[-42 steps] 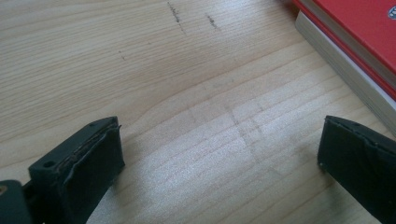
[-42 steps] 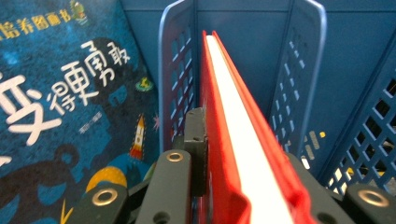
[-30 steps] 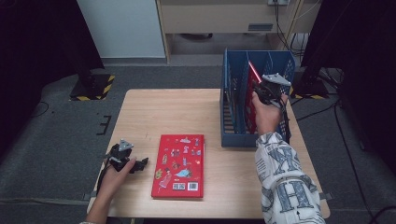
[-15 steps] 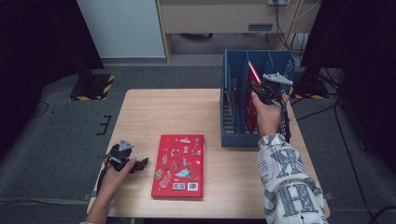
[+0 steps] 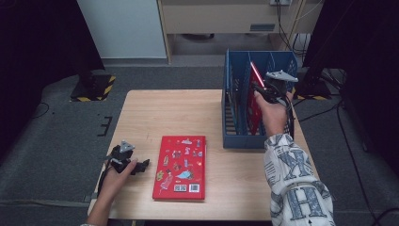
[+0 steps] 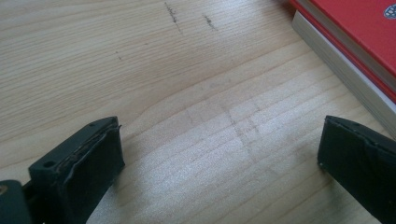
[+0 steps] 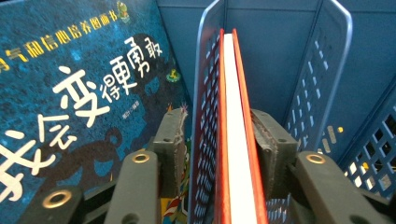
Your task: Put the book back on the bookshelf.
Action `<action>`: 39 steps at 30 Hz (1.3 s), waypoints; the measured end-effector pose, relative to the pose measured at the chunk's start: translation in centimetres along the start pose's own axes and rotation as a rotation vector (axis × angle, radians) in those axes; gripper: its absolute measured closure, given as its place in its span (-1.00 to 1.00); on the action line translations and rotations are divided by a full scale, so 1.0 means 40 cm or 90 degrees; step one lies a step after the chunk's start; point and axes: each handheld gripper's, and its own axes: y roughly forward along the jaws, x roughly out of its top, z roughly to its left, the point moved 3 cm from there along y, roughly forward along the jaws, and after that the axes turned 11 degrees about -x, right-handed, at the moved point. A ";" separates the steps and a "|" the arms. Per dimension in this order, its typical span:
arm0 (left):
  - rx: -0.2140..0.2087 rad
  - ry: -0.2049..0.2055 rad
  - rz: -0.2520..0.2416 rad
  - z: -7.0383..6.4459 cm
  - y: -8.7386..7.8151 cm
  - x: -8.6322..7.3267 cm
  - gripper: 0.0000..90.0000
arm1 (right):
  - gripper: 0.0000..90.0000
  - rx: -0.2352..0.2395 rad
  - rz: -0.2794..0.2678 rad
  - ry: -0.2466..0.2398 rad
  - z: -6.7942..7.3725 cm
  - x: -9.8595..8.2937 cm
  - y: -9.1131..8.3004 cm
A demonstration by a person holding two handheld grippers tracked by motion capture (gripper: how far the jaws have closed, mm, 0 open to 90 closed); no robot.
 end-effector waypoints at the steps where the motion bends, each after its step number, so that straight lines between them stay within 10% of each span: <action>1: 0.000 0.000 0.000 0.000 0.000 0.000 -1.00 | 0.35 0.003 0.000 -0.002 -0.001 0.002 -0.001; 39: -0.004 0.004 0.001 -0.002 0.001 0.000 -1.00 | 0.76 -0.050 0.045 -0.016 0.003 0.011 0.024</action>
